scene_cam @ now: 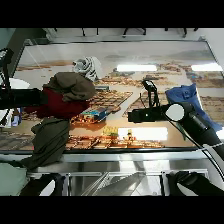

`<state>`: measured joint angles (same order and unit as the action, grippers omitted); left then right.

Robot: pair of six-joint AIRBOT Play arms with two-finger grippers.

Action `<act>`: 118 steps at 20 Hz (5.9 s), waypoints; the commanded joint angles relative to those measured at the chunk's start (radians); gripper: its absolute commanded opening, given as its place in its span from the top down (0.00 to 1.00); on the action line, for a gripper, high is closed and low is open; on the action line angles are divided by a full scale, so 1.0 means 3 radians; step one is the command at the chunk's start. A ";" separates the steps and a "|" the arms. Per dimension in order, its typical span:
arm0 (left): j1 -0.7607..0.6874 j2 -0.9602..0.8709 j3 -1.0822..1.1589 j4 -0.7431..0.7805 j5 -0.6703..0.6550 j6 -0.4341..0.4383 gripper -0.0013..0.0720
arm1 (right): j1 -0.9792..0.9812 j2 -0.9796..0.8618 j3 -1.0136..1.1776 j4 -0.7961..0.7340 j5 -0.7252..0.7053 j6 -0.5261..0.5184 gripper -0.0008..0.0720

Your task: Fold the shirts.

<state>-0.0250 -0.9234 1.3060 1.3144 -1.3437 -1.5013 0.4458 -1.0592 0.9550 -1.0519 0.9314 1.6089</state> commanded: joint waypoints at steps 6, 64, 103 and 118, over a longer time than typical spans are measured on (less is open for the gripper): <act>0.0050 -0.0017 -0.0298 0.0903 -0.0181 -0.0011 0.96 | 0.0003 -0.0003 -0.0001 0.0000 0.0001 0.0000 0.95; -0.1485 -0.0633 -0.1589 -0.0609 -0.0103 -0.0048 0.10 | -0.2103 0.0661 -0.0011 0.0060 0.0852 -0.0763 0.94; 0.0439 0.0371 -0.2544 -0.1570 0.0473 0.0460 0.96 | -0.2017 -0.0361 -0.0721 0.0923 0.1012 -0.1409 0.13; 0.0439 0.0366 -0.2544 -0.1570 0.0301 0.0460 0.96 | -0.0875 -0.0997 -0.0496 0.1130 0.0090 -0.1465 0.94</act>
<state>0.1055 -0.8143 0.5415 0.8421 -1.2499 -1.3621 0.1699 -1.3518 0.7990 -0.7219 0.9768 1.1690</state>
